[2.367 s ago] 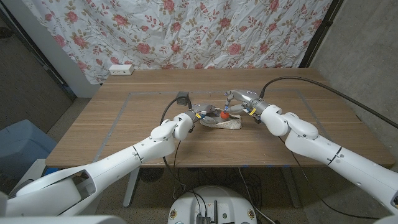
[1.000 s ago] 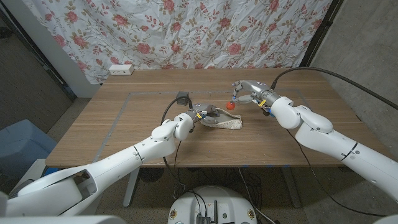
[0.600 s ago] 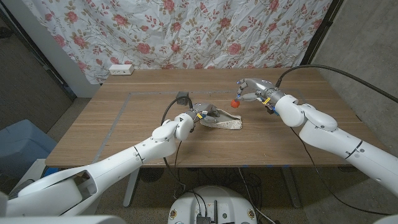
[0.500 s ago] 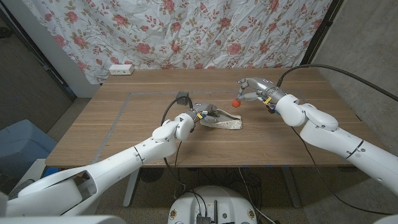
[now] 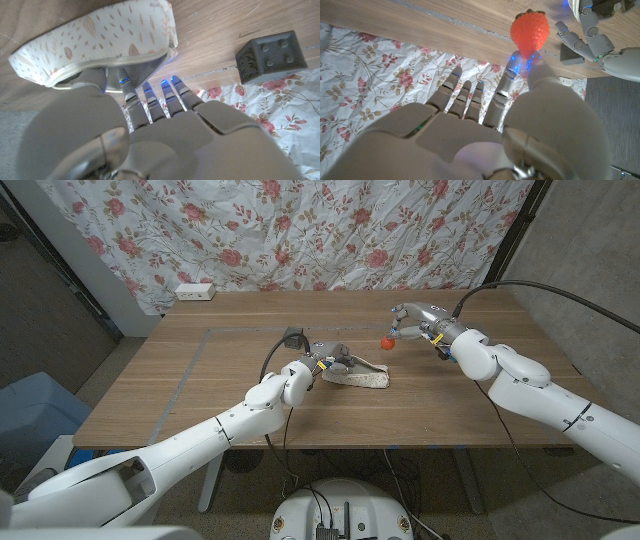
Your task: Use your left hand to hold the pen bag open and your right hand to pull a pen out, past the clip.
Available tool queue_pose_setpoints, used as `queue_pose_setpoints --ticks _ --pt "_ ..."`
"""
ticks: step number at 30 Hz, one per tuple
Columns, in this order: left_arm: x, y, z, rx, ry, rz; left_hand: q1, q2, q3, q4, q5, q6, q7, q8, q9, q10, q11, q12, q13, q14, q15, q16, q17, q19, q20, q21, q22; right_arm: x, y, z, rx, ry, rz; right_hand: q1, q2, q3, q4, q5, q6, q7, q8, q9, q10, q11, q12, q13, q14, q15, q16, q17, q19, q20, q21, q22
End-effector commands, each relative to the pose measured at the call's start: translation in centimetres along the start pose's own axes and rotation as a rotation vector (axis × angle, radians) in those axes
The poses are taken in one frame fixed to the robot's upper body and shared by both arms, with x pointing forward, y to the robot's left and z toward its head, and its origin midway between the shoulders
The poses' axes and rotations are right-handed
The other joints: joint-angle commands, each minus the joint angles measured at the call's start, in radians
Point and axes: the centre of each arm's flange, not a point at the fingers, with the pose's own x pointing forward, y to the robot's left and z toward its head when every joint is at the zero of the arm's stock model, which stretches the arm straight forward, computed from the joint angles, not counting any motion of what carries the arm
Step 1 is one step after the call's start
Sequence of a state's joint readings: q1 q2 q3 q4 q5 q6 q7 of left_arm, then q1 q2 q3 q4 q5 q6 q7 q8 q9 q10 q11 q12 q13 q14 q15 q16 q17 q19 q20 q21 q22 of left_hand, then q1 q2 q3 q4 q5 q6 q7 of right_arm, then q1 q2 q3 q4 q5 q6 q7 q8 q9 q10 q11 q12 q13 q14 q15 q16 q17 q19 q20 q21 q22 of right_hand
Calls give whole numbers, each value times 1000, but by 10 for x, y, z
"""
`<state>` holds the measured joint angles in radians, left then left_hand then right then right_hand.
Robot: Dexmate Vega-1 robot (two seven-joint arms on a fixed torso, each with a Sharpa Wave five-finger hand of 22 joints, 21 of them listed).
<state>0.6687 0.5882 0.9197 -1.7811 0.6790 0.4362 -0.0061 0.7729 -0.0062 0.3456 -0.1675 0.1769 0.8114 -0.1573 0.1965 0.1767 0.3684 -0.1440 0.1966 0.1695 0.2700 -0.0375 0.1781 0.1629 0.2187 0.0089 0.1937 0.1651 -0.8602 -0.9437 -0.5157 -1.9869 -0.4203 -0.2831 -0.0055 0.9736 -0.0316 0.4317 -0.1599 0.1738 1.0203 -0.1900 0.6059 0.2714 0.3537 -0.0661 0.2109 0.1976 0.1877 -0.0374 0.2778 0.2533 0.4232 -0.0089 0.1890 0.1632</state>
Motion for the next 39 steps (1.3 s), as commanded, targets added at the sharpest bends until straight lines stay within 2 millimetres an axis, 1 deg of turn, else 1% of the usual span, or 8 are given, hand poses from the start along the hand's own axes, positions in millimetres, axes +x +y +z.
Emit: queue_pose_setpoints --ticks 1,5,7,11,16,22,39 --pt "-5 9 3 4 2 29 8 9 9 0 1 8 2 2 -1 16 -2 7 3 14 -36 9 3 12 -3 3 5 -1 -5 -17 8 34 -7 6 10 -1 -1 7 26 -18 1 2 13 2 -2 2 10 -20 6 3 3 1 -1 3" --pt "-7 12 5 6 10 33 9 9 8 0 1 10 2 1 -1 20 -4 6 3 16 -36 8 3 16 -5 4 5 -2 -6 -22 9 48 -6 6 10 -2 -1 7 25 -18 1 1 13 2 -2 2 10 -20 6 3 3 1 -1 3" --pt "-7 13 6 4 8 26 10 9 8 0 1 12 4 0 -1 21 -1 5 3 20 -36 9 3 17 -4 4 5 -2 -6 -25 8 54 -5 6 10 -2 -1 7 25 -18 1 1 13 0 -3 2 10 -21 6 3 3 1 -1 3" --pt "-10 16 7 7 6 34 11 9 8 1 0 26 6 1 0 24 -5 3 3 23 -38 7 3 35 -13 8 5 -1 -5 -31 12 69 -3 7 11 -2 -1 7 25 -18 0 1 12 0 -3 2 9 -21 6 3 3 1 -1 3" --pt "-13 22 7 15 9 46 12 10 7 1 0 30 7 0 0 30 -4 3 3 27 -39 7 3 38 -14 8 6 1 -4 -37 5 83 2 8 11 -3 -2 7 24 -17 -1 0 13 0 -3 2 9 -20 5 3 3 1 -1 3" --pt "-15 30 8 21 14 62 13 10 7 1 0 31 7 -2 0 32 -4 2 3 29 -41 6 3 36 -14 6 6 3 -2 -45 -1 102 9 8 12 -3 -2 7 22 -17 -2 -1 13 0 -4 2 9 -20 6 3 3 1 -1 3" --pt "-12 46 5 -3 18 105 12 9 3 3 -1 25 9 -11 1 30 -7 -4 4 27 -41 2 3 23 -8 -2 6 7 7 -63 -25 151 28 12 13 -5 -3 6 25 -18 -2 -3 19 0 -3 2 13 -22 7 3 4 1 -1 3"
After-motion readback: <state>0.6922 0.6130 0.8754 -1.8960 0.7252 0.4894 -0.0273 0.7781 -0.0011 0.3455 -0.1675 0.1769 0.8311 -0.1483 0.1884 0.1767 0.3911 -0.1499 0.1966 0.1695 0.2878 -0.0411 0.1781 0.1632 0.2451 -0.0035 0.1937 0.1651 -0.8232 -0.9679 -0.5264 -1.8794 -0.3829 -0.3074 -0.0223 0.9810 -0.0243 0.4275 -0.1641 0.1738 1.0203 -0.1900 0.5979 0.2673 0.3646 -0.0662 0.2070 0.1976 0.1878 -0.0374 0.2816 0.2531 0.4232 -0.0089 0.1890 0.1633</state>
